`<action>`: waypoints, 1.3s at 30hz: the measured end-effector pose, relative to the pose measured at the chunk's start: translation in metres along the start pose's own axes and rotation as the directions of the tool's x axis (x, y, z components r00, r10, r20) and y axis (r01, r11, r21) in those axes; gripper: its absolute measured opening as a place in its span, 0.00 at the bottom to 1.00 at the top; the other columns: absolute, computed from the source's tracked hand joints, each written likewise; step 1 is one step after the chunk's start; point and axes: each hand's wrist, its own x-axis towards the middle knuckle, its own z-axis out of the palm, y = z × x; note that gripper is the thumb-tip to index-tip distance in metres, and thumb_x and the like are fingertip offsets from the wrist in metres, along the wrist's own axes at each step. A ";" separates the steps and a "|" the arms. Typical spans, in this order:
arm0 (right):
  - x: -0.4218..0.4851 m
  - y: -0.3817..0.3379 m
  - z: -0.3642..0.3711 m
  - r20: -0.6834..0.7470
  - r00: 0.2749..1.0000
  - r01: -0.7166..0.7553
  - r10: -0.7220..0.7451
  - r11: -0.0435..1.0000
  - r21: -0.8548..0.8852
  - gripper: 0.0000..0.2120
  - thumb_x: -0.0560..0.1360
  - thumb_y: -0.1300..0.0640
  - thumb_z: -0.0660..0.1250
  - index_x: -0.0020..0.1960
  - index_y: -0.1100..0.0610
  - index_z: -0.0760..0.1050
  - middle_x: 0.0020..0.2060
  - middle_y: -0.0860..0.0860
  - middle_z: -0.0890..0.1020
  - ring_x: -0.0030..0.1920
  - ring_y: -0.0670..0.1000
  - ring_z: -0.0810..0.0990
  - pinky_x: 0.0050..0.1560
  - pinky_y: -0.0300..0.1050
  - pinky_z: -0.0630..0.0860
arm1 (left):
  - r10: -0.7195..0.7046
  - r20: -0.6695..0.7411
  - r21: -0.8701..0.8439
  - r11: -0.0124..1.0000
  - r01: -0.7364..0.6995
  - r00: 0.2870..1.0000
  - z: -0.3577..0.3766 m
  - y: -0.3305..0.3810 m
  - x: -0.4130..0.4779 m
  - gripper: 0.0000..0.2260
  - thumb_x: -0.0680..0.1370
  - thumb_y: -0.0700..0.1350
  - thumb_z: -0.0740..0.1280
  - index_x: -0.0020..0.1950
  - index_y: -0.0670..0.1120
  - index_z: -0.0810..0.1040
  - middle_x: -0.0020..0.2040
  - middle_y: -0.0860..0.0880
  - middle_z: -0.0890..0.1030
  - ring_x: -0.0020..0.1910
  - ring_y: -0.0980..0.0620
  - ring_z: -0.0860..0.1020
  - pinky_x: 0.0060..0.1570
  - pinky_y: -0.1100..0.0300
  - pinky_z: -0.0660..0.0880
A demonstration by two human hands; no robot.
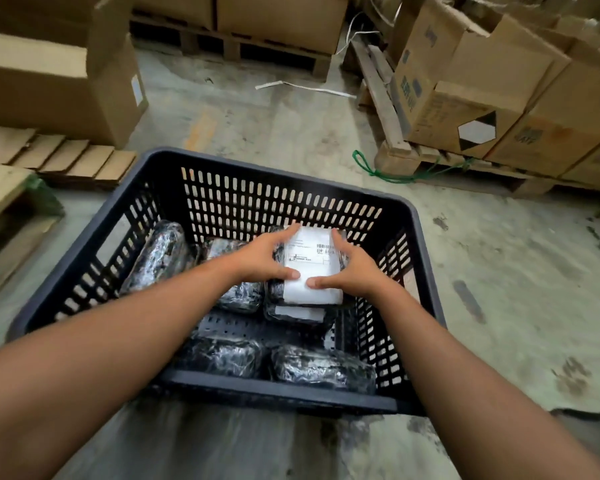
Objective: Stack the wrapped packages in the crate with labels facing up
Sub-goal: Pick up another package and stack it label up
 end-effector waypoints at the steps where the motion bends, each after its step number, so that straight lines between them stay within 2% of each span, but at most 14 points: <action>1: 0.003 0.003 0.004 -0.009 1.000 -0.009 0.009 1.000 0.009 0.62 0.62 0.50 0.86 0.84 0.50 0.51 0.79 0.52 0.66 0.74 0.54 0.69 0.63 0.39 0.66 | -0.003 -0.017 0.003 1.000 0.003 1.000 0.003 -0.004 0.002 0.49 0.69 0.39 0.79 0.82 0.56 0.54 0.80 0.50 0.61 0.68 0.57 0.65 0.62 0.66 0.63; 5: 0.012 0.015 0.018 0.011 0.998 -0.070 0.070 0.998 0.008 0.65 0.61 0.55 0.87 0.84 0.52 0.48 0.80 0.53 0.65 0.76 0.57 0.68 0.69 0.43 0.67 | -0.059 -0.125 0.179 0.981 0.081 0.990 0.013 -0.018 0.010 0.44 0.70 0.45 0.79 0.80 0.59 0.58 0.82 0.44 0.51 0.79 0.41 0.56 0.72 0.52 0.52; 7: 0.013 0.019 0.023 0.089 0.988 -0.123 0.125 0.992 -0.021 0.68 0.60 0.58 0.87 0.84 0.50 0.43 0.80 0.55 0.64 0.75 0.60 0.68 0.74 0.52 0.67 | -0.096 -0.068 0.247 0.963 0.110 0.993 0.015 -0.024 0.014 0.44 0.71 0.48 0.78 0.80 0.58 0.57 0.83 0.43 0.45 0.80 0.38 0.52 0.74 0.48 0.48; 9: 0.015 0.022 0.025 0.132 0.978 -0.149 0.159 0.986 -0.079 0.70 0.60 0.59 0.87 0.84 0.48 0.39 0.80 0.56 0.64 0.74 0.62 0.68 0.74 0.58 0.68 | -0.127 0.029 0.289 0.951 0.113 0.992 0.014 -0.029 0.018 0.51 0.67 0.53 0.81 0.82 0.56 0.52 0.82 0.43 0.42 0.80 0.38 0.51 0.75 0.48 0.48; 11: 0.017 0.024 0.024 0.146 0.976 -0.151 0.164 0.984 -0.094 0.70 0.61 0.58 0.87 0.83 0.47 0.38 0.79 0.56 0.64 0.74 0.61 0.68 0.74 0.57 0.68 | -0.154 0.108 0.372 0.922 0.104 0.982 0.013 -0.032 0.021 0.58 0.63 0.57 0.82 0.82 0.57 0.46 0.81 0.44 0.35 0.80 0.37 0.50 0.75 0.48 0.49; 15: 0.017 0.030 0.021 0.147 0.978 -0.131 0.148 0.984 -0.117 0.69 0.61 0.54 0.87 0.83 0.46 0.39 0.80 0.55 0.64 0.75 0.60 0.67 0.73 0.53 0.67 | -0.155 0.141 0.450 0.890 0.076 0.978 0.016 -0.036 0.024 0.59 0.65 0.57 0.80 0.81 0.58 0.40 0.76 0.48 0.26 0.79 0.35 0.50 0.76 0.47 0.49; 22: 0.001 0.011 0.018 0.044 0.998 -0.040 0.054 0.964 -0.264 0.62 0.59 0.48 0.87 0.84 0.47 0.54 0.81 0.58 0.60 0.80 0.61 0.59 0.77 0.58 0.59 | -0.082 0.087 0.445 0.895 0.035 0.993 0.015 -0.037 0.013 0.58 0.63 0.58 0.82 0.82 0.57 0.48 0.80 0.48 0.31 0.80 0.38 0.51 0.76 0.48 0.53; 24: -0.008 -0.002 0.010 0.055 0.998 -0.015 0.031 0.961 -0.276 0.55 0.61 0.48 0.86 0.81 0.47 0.62 0.79 0.58 0.61 0.79 0.61 0.61 0.77 0.57 0.60 | -0.056 0.099 0.436 0.900 0.007 0.993 0.012 -0.038 0.011 0.54 0.63 0.55 0.82 0.82 0.59 0.53 0.80 0.49 0.32 0.80 0.39 0.51 0.77 0.47 0.54; 26: -0.019 -0.012 -0.003 0.065 0.998 0.021 -0.005 0.967 -0.254 0.44 0.61 0.51 0.86 0.74 0.47 0.73 0.74 0.57 0.68 0.74 0.59 0.69 0.72 0.54 0.69 | -0.052 0.098 0.406 0.914 0.007 0.994 0.010 -0.039 0.009 0.52 0.64 0.52 0.83 0.81 0.60 0.56 0.81 0.50 0.33 0.80 0.40 0.51 0.76 0.49 0.54; 28: -0.032 -0.016 -0.013 0.193 0.981 0.027 0.011 0.981 -0.194 0.32 0.61 0.53 0.86 0.63 0.46 0.80 0.65 0.53 0.75 0.64 0.55 0.77 0.62 0.51 0.76 | -0.053 0.084 0.388 0.922 0.016 0.995 0.008 -0.041 0.008 0.52 0.64 0.50 0.83 0.81 0.58 0.57 0.81 0.51 0.35 0.80 0.40 0.51 0.75 0.50 0.53; 30: -0.047 -0.015 -0.012 0.422 0.902 0.000 0.093 0.977 -0.213 0.26 0.61 0.52 0.86 0.56 0.43 0.82 0.59 0.49 0.78 0.57 0.50 0.79 0.61 0.53 0.77 | -0.055 0.076 0.379 0.925 0.023 0.996 0.008 -0.041 0.008 0.53 0.63 0.50 0.83 0.81 0.57 0.57 0.82 0.51 0.36 0.80 0.40 0.51 0.75 0.50 0.52; 32: -0.060 -0.009 -0.001 0.560 0.807 -0.008 0.187 0.952 -0.306 0.25 0.60 0.51 0.87 0.54 0.41 0.82 0.58 0.47 0.79 0.59 0.52 0.78 0.64 0.55 0.76 | -0.059 0.069 0.375 0.927 0.028 0.996 0.008 -0.042 0.009 0.53 0.63 0.50 0.83 0.81 0.57 0.57 0.82 0.51 0.36 0.80 0.40 0.51 0.75 0.50 0.52; 34: -0.068 -0.003 0.009 0.594 0.770 0.010 0.233 0.927 -0.376 0.27 0.59 0.49 0.87 0.55 0.40 0.81 0.59 0.45 0.79 0.61 0.52 0.78 0.63 0.51 0.76 | -0.067 0.064 0.369 0.928 0.038 0.996 0.009 -0.042 0.010 0.53 0.63 0.50 0.83 0.81 0.58 0.57 0.82 0.52 0.36 0.80 0.41 0.52 0.75 0.50 0.53; 39: -0.068 -0.001 0.001 0.558 0.811 0.020 0.175 0.945 -0.326 0.31 0.62 0.50 0.86 0.63 0.43 0.80 0.54 0.45 0.85 0.57 0.50 0.84 0.63 0.53 0.79 | -0.067 0.057 0.360 0.932 0.042 0.996 0.009 -0.042 0.010 0.52 0.63 0.49 0.83 0.81 0.57 0.58 0.82 0.53 0.37 0.80 0.41 0.53 0.75 0.51 0.54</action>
